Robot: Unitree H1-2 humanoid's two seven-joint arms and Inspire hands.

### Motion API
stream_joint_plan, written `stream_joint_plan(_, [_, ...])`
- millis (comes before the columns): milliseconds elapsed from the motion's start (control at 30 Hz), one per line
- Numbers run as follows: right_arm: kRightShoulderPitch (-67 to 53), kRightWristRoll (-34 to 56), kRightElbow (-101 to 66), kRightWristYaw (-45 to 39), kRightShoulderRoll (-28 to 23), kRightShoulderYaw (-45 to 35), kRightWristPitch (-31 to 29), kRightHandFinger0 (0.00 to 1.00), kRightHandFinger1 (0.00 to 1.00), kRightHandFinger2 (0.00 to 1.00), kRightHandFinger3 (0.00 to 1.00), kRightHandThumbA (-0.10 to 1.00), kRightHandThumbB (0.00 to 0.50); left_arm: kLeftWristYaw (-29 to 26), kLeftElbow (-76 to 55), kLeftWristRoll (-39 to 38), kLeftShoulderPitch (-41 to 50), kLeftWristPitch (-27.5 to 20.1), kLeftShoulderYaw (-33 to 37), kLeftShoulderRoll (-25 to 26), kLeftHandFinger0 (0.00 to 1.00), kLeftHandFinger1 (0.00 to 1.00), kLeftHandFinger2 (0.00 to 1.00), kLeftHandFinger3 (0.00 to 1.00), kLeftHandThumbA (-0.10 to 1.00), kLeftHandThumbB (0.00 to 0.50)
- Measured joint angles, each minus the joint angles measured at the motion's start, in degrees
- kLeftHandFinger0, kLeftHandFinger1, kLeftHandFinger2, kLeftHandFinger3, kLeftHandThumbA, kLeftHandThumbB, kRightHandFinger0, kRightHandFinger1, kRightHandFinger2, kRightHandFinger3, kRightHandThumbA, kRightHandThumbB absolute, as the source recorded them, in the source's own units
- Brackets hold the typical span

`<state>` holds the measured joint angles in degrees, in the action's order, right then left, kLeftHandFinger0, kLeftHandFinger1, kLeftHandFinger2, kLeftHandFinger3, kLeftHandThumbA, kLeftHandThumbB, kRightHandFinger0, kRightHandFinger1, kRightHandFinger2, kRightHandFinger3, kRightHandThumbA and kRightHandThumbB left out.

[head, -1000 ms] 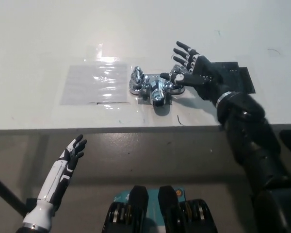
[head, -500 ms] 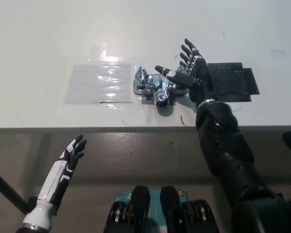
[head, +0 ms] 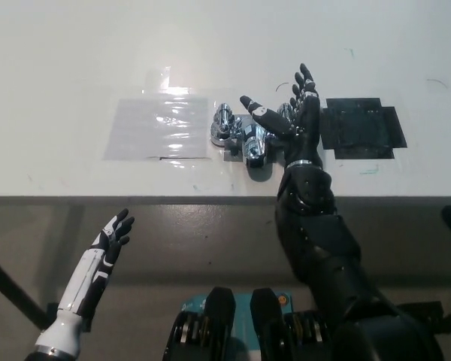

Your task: The faucet is at the center of the desk and the robot turn off the faucet by turning the right faucet handle using the right hand

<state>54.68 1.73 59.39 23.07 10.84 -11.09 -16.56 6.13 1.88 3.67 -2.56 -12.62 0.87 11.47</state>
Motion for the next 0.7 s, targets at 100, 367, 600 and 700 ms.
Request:
stream_joint_plan(100, [0.16,-0.98,0.53,3.55,0.74,0.25,-0.94,1.0,1.0,1.0,1.0,1.0,0.247,0.0,0.0,0.0,0.0,0.0,0.0,0.0,1.0,1.0,1.0,1.0,1.0,0.417])
stream_joint_plan(367, [1.38,-2.77,0.86,12.0,2.48,0.66,-4.35,1.0,1.0,1.0,1.0,1.0,0.257,0.02,-0.02,-0.01,-0.03,-0.01,0.0,0.43,1.0,1.0,1.0,1.0,1.0,0.429])
stream_joint_plan(600, [-0.25,-1.99,-8.06,6.64,-0.44,2.95,-4.25,1.0,1.0,1.0,1.0,1.0,0.341,0.02,-0.03,0.0,-0.05,-0.01,-0.01,0.8,1.0,1.0,1.0,1.0,1.0,0.408])
stream_joint_plan(700, [-1.96,-1.1,-14.47,3.77,-2.55,3.23,-3.86,1.0,1.0,1.0,1.0,1.0,0.401,0.02,-0.02,0.0,-0.04,-0.04,-0.01,0.81,1.0,1.0,1.0,1.0,1.0,0.413])
